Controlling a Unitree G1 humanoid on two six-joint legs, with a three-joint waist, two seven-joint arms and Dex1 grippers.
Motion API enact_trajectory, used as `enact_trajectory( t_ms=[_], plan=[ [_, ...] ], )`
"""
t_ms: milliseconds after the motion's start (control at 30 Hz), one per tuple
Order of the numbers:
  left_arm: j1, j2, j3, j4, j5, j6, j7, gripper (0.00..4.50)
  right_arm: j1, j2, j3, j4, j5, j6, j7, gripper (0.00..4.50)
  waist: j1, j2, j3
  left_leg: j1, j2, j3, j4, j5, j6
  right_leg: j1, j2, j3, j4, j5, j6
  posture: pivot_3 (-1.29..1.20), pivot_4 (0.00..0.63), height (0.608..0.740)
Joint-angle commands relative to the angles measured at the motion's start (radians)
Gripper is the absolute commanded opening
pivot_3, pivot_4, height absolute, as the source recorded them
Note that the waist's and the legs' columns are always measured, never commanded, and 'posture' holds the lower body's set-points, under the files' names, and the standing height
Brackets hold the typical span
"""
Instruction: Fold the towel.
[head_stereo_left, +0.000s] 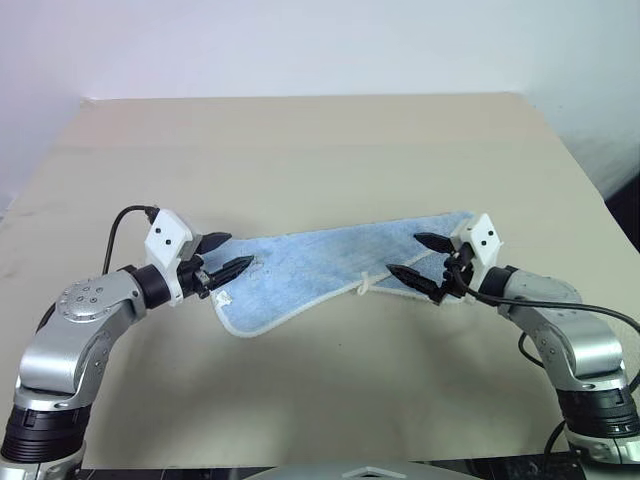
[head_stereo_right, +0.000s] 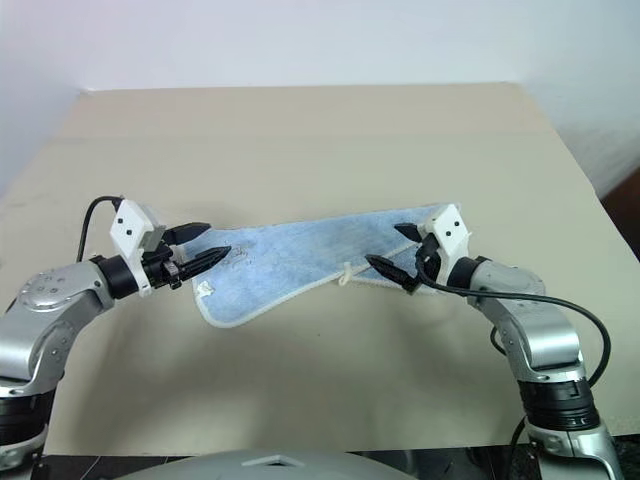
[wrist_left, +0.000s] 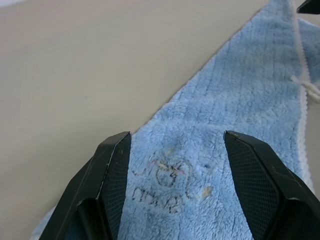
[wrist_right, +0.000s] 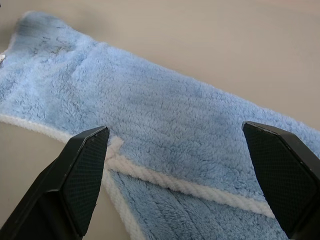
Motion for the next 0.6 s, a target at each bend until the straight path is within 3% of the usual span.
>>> enact_trajectory(
  t_ms=[33,600],
  plan=[
    [-0.002,0.011,0.006,-0.037,-0.003,-0.009,-0.001,3.09,-0.008,0.001,-0.002,-0.036,0.008,-0.008,-0.002,4.48,0.0,0.0,0.0,0.0,0.0,0.0,0.0,0.0,0.0,0.0,0.0,0.0,0.0,0.0,0.0,0.0,0.15,0.728],
    [-0.065,0.016,-0.035,-0.02,0.027,-0.031,-0.029,3.09,-0.004,-0.006,-0.016,0.009,-0.021,-0.05,0.001,4.48,-0.002,0.0,0.0,0.0,0.0,0.0,0.0,0.0,0.0,0.0,0.0,0.0,0.0,0.0,0.0,0.0,0.15,0.728]
  ],
)
